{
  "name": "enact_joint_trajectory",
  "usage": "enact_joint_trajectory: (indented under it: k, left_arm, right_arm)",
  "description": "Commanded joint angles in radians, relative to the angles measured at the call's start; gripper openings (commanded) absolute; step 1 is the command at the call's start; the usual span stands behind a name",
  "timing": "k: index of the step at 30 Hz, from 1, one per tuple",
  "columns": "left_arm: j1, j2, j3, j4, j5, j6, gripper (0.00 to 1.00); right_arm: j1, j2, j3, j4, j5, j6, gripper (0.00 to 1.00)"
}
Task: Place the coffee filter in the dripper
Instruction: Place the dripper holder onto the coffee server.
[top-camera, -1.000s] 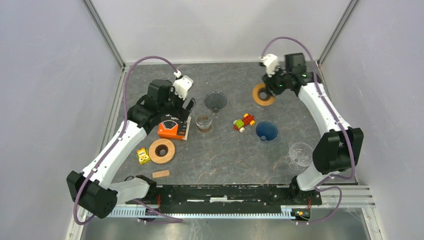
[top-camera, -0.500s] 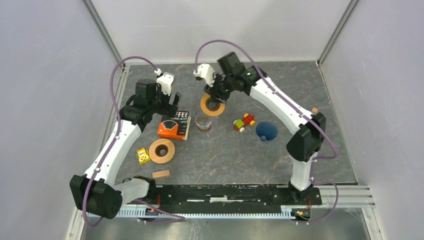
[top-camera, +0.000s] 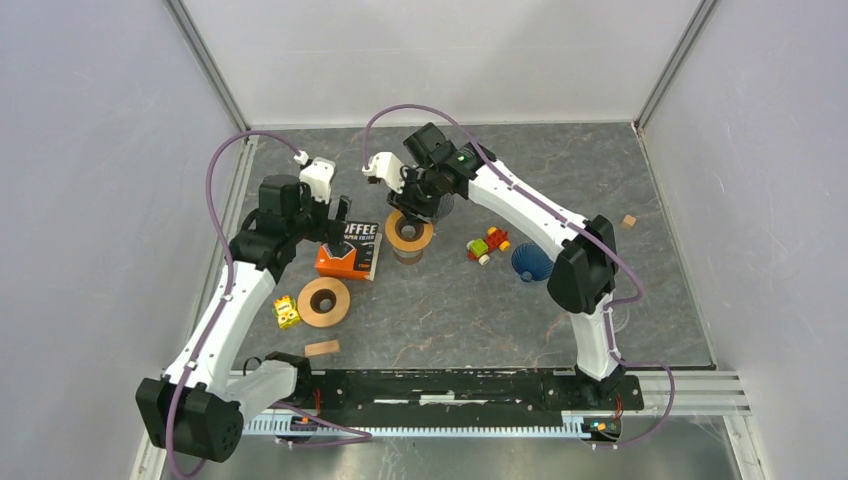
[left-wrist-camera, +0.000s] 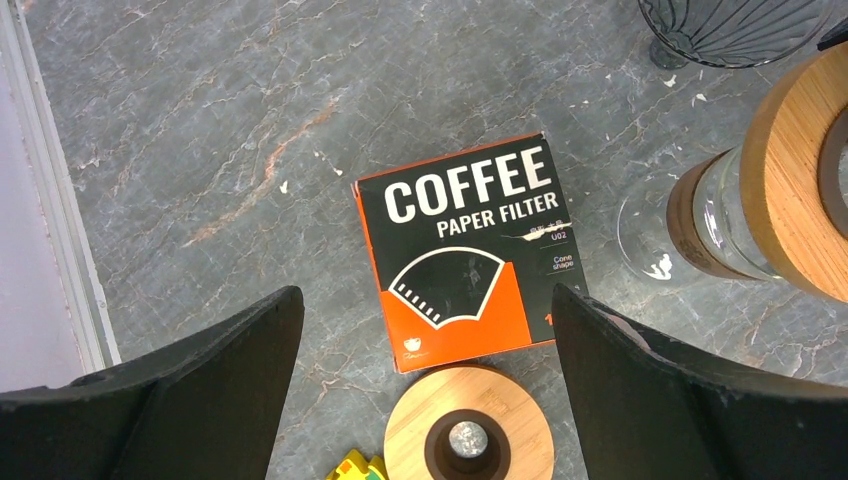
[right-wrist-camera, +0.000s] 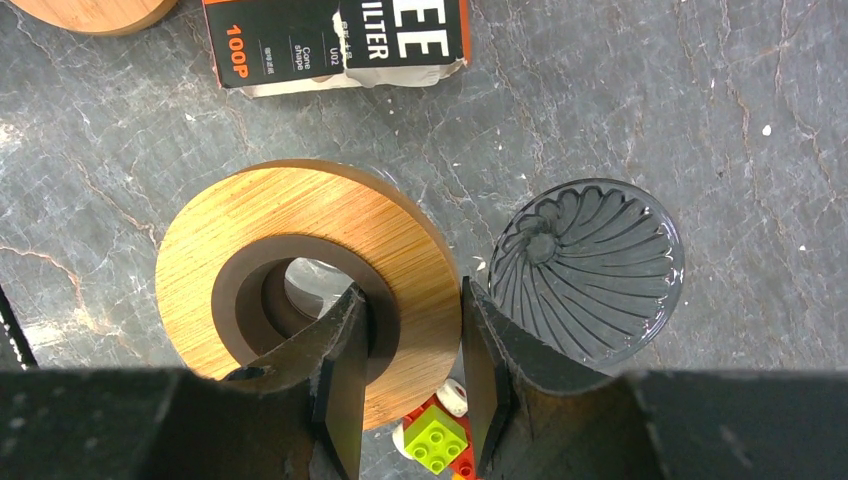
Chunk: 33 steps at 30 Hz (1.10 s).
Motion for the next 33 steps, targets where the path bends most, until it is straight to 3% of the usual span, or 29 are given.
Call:
enact_joint_trajectory:
  k: [1, 20, 33]
  left_arm:
    - [0.006, -0.032, -0.017, 0.053, 0.027, -0.024, 1.00]
    - [0.007, -0.063, -0.045, 0.075, 0.045, -0.022, 1.00]
    - [0.007, -0.067, -0.052, 0.084, 0.048, -0.017, 1.00]
  right_arm:
    - [0.009, 0.006, 0.041, -0.004, -0.001, 0.012, 0.31]
    - [0.028, 0.035, 0.026, -0.003, 0.062, 0.005, 0.38]
    - [0.030, 0.029, 0.019, 0.002, 0.073, 0.014, 0.54]
